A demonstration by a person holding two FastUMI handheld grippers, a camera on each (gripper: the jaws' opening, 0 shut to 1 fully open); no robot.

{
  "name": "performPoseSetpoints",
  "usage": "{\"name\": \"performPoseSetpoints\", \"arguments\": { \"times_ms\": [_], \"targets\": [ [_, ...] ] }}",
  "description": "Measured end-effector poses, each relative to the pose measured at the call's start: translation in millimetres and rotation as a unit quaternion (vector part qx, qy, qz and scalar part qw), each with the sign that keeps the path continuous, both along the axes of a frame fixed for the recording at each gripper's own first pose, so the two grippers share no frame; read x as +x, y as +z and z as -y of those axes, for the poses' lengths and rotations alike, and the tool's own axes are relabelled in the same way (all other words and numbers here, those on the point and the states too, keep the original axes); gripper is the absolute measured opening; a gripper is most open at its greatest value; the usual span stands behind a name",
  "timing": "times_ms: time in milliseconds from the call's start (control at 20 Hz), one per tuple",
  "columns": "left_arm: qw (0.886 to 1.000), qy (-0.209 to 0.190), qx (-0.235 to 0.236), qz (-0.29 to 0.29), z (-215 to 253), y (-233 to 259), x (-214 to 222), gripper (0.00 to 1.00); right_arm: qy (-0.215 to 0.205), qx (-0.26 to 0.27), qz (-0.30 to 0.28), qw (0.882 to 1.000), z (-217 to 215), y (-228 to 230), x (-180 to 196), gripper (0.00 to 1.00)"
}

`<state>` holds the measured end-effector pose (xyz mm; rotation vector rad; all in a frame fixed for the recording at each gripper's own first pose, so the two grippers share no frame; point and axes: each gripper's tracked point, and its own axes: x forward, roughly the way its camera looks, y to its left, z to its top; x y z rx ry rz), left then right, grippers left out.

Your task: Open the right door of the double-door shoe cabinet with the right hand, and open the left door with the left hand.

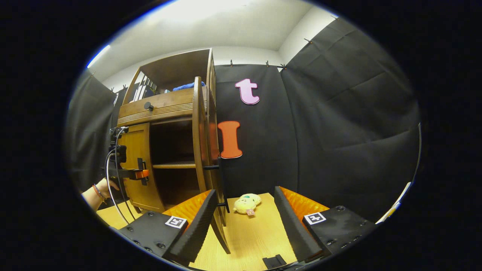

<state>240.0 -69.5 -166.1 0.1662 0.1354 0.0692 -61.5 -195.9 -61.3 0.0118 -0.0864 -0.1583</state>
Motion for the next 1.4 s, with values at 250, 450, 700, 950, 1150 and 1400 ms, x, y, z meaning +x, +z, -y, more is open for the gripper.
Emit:
{"name": "performPoseSetpoints", "arguments": {
  "times_ms": [250, 450, 700, 950, 1150, 1400],
  "targets": [
    [1.000, 0.000, 0.006, -0.003, -2.8, -6.1, 9.0, 0.77, 0.005, 0.009, 0.004, 1.000, 5.5, -2.5, -1.6, 1.00],
    [1.000, -0.017, 0.014, 0.002, 2.5, -2.6, 11.9, 0.55, 0.009, 0.010, 0.003, 1.000, 3.9, -5.6, 0.7, 0.98],
    [1.000, -0.020, 0.009, 0.004, 3.4, -4.1, 16.3, 0.38, 0.014, 0.006, 0.003, 1.000, -1.4, -7.6, -2.5, 0.98],
    [0.999, -0.034, 0.004, -0.003, 3.3, -6.3, 14.7, 0.29, 0.018, 0.003, 0.009, 1.000, -8.9, -4.2, -5.7, 0.89],
    [0.999, -0.039, -0.004, -0.002, 3.3, -6.0, 9.6, 0.20, 0.019, -0.001, 0.002, 1.000, -16.6, -8.1, -9.9, 0.98],
    [0.998, -0.061, -0.011, -0.009, 3.7, -1.9, -13.7, 0.16, 0.014, -0.001, 0.004, 1.000, -22.5, -5.5, -15.1, 0.89]
  ]
}}
